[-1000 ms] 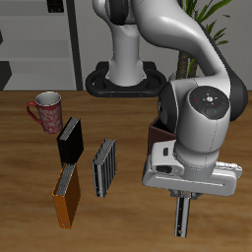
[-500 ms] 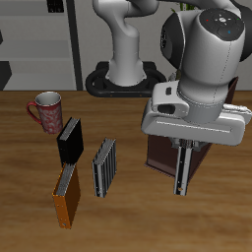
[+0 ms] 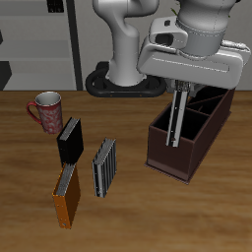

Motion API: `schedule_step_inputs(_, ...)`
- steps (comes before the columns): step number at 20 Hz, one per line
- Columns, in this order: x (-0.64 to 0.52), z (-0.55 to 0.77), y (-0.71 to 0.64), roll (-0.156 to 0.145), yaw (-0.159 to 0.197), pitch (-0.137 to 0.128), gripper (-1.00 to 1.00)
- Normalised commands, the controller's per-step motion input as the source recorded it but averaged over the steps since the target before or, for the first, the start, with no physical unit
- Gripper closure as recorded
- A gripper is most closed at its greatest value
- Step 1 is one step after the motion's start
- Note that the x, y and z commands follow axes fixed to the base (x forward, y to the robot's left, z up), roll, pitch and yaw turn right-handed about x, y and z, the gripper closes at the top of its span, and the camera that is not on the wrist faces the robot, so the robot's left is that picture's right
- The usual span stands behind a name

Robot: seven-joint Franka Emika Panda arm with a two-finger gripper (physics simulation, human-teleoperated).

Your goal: Place the left striped book into the left desk caddy's right compartment and place the right striped book into the left desk caddy's right compartment and place the orange book into the left desk caddy's left compartment

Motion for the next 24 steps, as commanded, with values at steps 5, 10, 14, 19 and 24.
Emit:
schedule_step_inputs(5,-0.58,0.41,0.02,-0.008,-0.026,-0.034,1.0)
schedule_step_inputs(10,-0.63,0.36,0.08,0.019,-0.011,-0.039,1.0)
schedule_step_inputs(14,-0.46,0.18,0.07,0.008,-0.024,-0.033,1.0)
schedule_step_inputs(19,-0.27,-0.06,0.11,0.002,-0.035,0.018,1.0)
schedule_step_inputs(24,-0.1,-0.09,0.15,0.003,-0.075,0.037,1.0)
